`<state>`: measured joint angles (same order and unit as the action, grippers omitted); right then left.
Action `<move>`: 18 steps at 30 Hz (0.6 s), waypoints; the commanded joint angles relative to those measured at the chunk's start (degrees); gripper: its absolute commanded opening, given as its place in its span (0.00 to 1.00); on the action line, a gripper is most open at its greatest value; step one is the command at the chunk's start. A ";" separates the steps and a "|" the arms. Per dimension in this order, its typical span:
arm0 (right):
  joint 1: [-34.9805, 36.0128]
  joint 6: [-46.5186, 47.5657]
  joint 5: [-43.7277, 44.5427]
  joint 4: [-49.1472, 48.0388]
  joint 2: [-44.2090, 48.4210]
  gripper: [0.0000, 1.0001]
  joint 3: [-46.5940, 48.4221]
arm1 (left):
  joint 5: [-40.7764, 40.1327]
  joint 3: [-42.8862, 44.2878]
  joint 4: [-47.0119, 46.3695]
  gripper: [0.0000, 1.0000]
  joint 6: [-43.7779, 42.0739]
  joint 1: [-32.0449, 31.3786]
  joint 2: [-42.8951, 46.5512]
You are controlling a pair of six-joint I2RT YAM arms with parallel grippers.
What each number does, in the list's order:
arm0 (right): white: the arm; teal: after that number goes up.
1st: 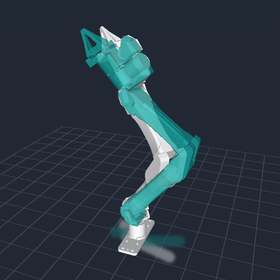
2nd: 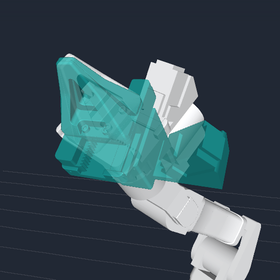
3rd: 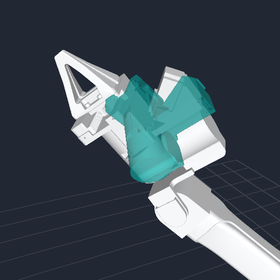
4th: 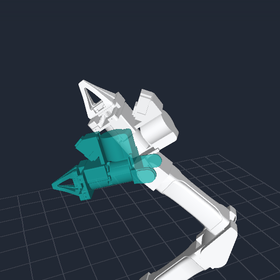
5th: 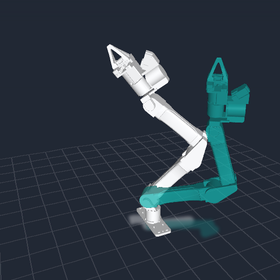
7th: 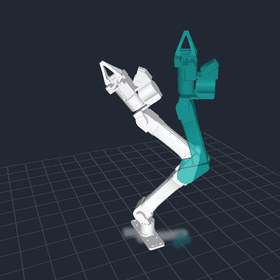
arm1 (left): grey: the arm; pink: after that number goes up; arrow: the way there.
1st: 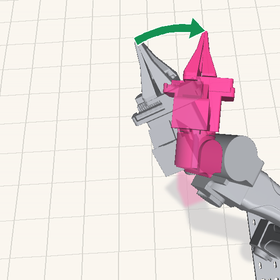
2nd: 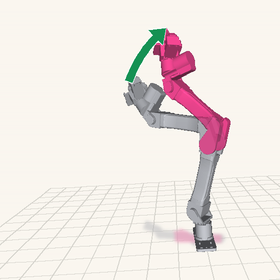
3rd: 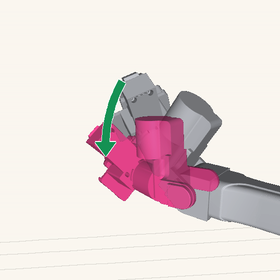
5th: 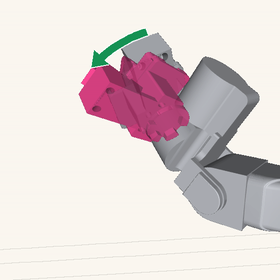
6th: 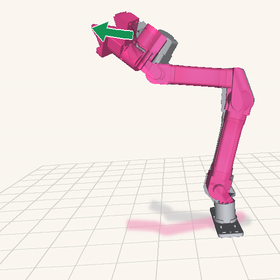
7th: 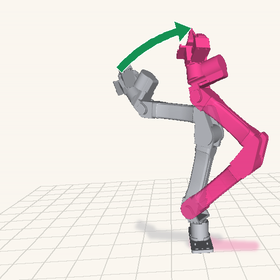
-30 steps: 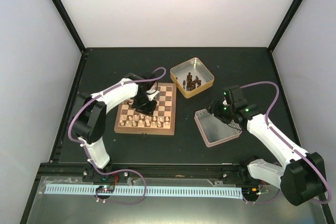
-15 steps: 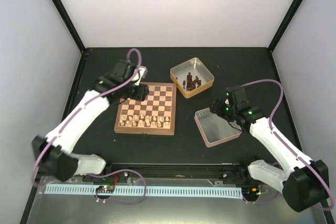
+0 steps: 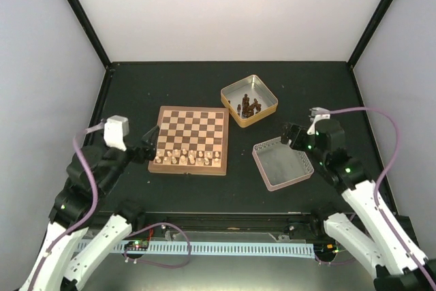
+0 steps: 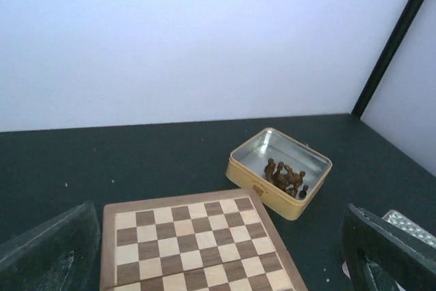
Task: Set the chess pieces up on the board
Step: Reset both arms
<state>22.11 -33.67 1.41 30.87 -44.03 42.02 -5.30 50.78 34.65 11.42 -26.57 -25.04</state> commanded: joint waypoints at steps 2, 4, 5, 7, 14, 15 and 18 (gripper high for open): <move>-0.20 6.28 7.87 -0.61 9.54 1.00 0.60 | -6.42 -1.13 3.96 0.99 3.31 0.55 7.45; -0.22 8.25 9.94 -0.05 13.86 1.00 1.05 | -7.99 -0.85 6.17 0.99 4.19 0.54 10.28; -0.17 8.80 11.20 0.46 15.84 1.00 1.50 | -8.93 -0.70 7.11 0.99 4.53 0.54 11.70; -0.21 10.17 13.33 1.60 19.17 1.00 2.74 | -9.76 0.45 9.30 0.99 4.19 0.55 13.73; -0.23 11.88 19.34 5.76 27.21 1.00 7.44 | -12.65 8.33 17.64 0.99 2.73 0.55 13.77; -0.18 12.07 19.79 5.97 28.12 1.00 7.78 | -13.18 9.09 18.25 0.99 2.61 0.55 13.75; -0.15 12.07 20.99 6.45 29.95 1.00 8.24 | -14.03 10.47 18.65 0.99 1.71 0.55 14.20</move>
<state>22.09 -23.00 18.09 35.09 -15.88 49.25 -16.49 58.57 49.50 14.20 -26.57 -10.98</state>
